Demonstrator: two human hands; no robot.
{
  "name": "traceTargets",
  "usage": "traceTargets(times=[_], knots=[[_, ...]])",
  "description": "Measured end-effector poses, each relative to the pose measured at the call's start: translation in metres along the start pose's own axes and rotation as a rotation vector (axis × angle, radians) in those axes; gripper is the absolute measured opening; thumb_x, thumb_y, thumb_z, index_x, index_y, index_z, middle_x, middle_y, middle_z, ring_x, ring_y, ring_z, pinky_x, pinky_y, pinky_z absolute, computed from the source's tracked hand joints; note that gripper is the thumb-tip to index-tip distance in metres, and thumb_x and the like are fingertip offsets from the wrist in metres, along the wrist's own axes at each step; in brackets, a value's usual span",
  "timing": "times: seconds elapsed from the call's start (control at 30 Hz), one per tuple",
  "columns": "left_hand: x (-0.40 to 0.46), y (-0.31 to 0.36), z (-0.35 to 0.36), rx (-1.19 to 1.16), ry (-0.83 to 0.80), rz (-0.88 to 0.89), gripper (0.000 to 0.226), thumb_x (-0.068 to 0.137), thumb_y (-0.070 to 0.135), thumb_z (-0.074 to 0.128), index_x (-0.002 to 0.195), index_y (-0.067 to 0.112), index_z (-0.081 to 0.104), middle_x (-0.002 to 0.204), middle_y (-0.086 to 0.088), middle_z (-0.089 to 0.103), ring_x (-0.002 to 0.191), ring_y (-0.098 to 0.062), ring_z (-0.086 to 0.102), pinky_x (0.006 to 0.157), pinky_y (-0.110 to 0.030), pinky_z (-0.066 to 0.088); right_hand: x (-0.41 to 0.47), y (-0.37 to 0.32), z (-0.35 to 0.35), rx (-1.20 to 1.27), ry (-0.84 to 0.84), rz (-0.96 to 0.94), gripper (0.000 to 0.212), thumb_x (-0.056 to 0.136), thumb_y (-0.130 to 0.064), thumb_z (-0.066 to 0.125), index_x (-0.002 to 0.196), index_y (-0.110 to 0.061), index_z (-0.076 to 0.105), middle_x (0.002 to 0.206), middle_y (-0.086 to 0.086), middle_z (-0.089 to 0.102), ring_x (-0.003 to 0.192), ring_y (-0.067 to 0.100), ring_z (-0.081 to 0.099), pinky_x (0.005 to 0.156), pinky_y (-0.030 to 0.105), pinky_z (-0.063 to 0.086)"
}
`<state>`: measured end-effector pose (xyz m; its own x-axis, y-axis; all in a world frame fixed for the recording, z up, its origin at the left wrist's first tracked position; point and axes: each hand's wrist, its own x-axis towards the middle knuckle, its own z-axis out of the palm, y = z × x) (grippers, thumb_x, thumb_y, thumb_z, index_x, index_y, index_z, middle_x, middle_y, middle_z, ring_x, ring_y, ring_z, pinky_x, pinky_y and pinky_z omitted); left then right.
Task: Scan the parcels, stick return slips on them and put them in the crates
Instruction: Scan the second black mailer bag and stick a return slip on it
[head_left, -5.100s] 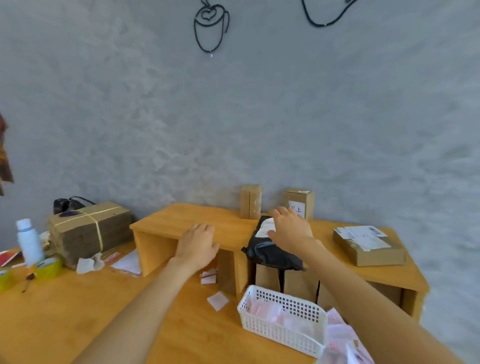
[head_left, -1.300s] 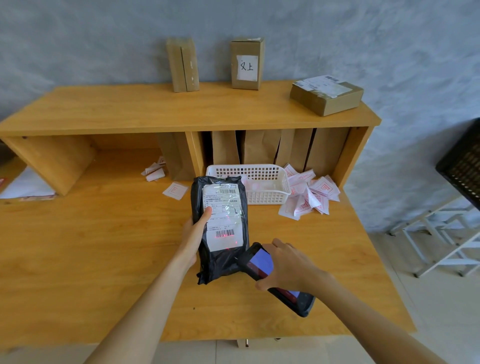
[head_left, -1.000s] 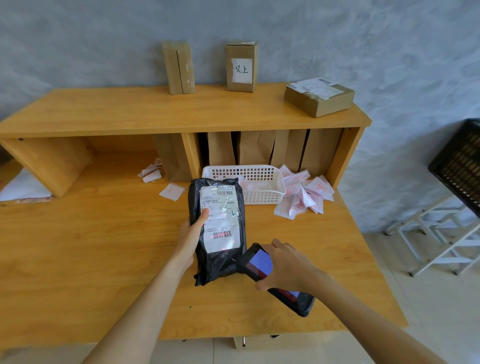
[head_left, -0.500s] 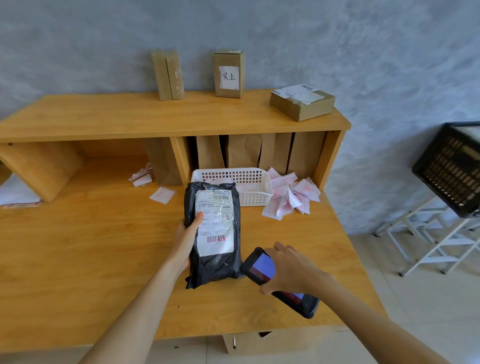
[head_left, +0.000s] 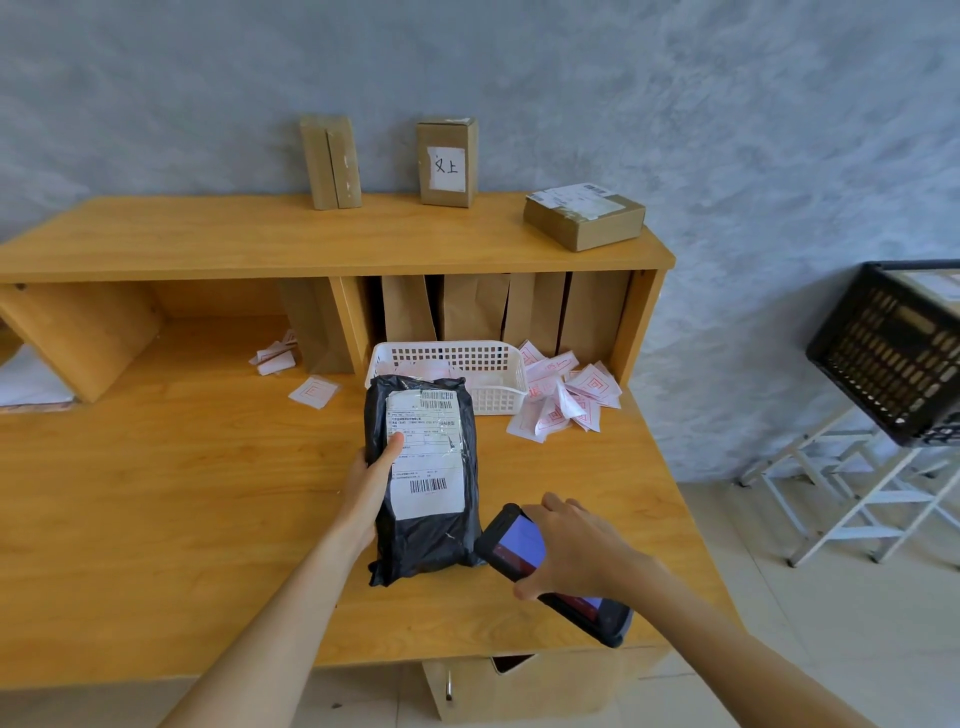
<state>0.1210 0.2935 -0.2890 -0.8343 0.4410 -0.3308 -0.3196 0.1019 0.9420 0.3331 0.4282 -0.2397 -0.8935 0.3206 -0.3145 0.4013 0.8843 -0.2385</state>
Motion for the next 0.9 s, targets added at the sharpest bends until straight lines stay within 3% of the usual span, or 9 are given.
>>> traceTargets(times=[0.1, 0.27, 0.37, 0.47, 0.63, 0.7, 0.8, 0.9], knots=[[-0.004, -0.002, 0.0, 0.014, -0.002, -0.004, 0.055, 0.089, 0.047, 0.063, 0.134, 0.018, 0.053, 0.117, 0.003, 0.066, 0.095, -0.01, 0.062, 0.07, -0.024, 0.046, -0.002, 0.001, 0.002, 0.005, -0.002, 0.009, 0.078, 0.07, -0.058, 0.071, 0.129, -0.014, 0.045, 0.105, -0.004, 0.038, 0.097, 0.017, 0.038, 0.081, 0.03, 0.045], [-0.008, -0.009, 0.002, 0.068, -0.034, -0.036, 0.05, 0.089, 0.048, 0.062, 0.128, 0.017, 0.055, 0.117, 0.005, 0.063, 0.1, -0.015, 0.058, 0.082, -0.029, 0.042, 0.003, 0.007, 0.008, 0.046, -0.014, 0.129, 0.088, 0.071, -0.063, 0.07, 0.135, -0.011, 0.04, 0.124, 0.003, 0.044, 0.113, 0.024, 0.043, 0.089, 0.034, 0.047], [-0.012, -0.012, 0.007, 0.157, -0.065, -0.064, 0.031, 0.093, 0.043, 0.059, 0.113, 0.019, 0.062, 0.1, 0.006, 0.065, 0.084, -0.007, 0.058, 0.068, -0.021, 0.041, 0.011, 0.013, 0.015, 0.05, 0.009, 0.251, 0.089, 0.073, -0.064, 0.068, 0.135, -0.008, 0.039, 0.129, 0.006, 0.042, 0.117, 0.027, 0.042, 0.09, 0.034, 0.047], [-0.006, -0.016, 0.012, 0.235, -0.065, -0.076, 0.026, 0.094, 0.043, 0.058, 0.102, 0.019, 0.066, 0.092, 0.007, 0.068, 0.082, -0.007, 0.061, 0.063, -0.021, 0.043, 0.022, 0.019, 0.025, 0.08, 0.05, 0.387, 0.087, 0.076, -0.064, 0.066, 0.135, -0.007, 0.038, 0.13, 0.007, 0.041, 0.12, 0.028, 0.04, 0.089, 0.032, 0.044], [0.013, -0.03, 0.021, 0.376, -0.017, -0.087, 0.032, 0.092, 0.047, 0.059, 0.098, 0.016, 0.065, 0.097, -0.002, 0.069, 0.091, -0.021, 0.064, 0.08, -0.033, 0.049, 0.041, 0.026, 0.042, 0.115, 0.1, 0.542, 0.081, 0.08, -0.06, 0.064, 0.133, -0.004, 0.037, 0.126, 0.006, 0.039, 0.115, 0.026, 0.041, 0.073, 0.027, 0.04], [0.019, -0.034, 0.026, 0.467, 0.004, -0.06, 0.033, 0.093, 0.047, 0.057, 0.098, 0.015, 0.061, 0.093, 0.0, 0.065, 0.083, -0.017, 0.06, 0.073, -0.032, 0.047, 0.048, 0.028, 0.047, 0.121, 0.11, 0.578, 0.082, 0.08, -0.06, 0.064, 0.133, -0.004, 0.036, 0.125, 0.006, 0.039, 0.114, 0.026, 0.041, 0.071, 0.026, 0.039], [0.025, -0.037, 0.03, 0.673, 0.002, -0.016, 0.033, 0.096, 0.043, 0.052, 0.083, 0.013, 0.056, 0.077, 0.002, 0.056, 0.066, -0.014, 0.051, 0.056, -0.027, 0.036, 0.058, 0.031, 0.052, 0.121, 0.118, 0.609, 0.083, 0.08, -0.062, 0.063, 0.133, -0.004, 0.035, 0.124, 0.006, 0.038, 0.114, 0.025, 0.041, 0.071, 0.025, 0.039], [0.034, -0.04, 0.03, 0.812, -0.016, 0.02, 0.029, 0.095, 0.038, 0.051, 0.084, 0.012, 0.056, 0.074, 0.001, 0.052, 0.061, -0.013, 0.046, 0.054, -0.028, 0.033, 0.067, 0.034, 0.057, 0.116, 0.126, 0.626, 0.084, 0.08, -0.064, 0.063, 0.133, -0.004, 0.035, 0.124, 0.006, 0.038, 0.113, 0.024, 0.04, 0.072, 0.025, 0.04]])
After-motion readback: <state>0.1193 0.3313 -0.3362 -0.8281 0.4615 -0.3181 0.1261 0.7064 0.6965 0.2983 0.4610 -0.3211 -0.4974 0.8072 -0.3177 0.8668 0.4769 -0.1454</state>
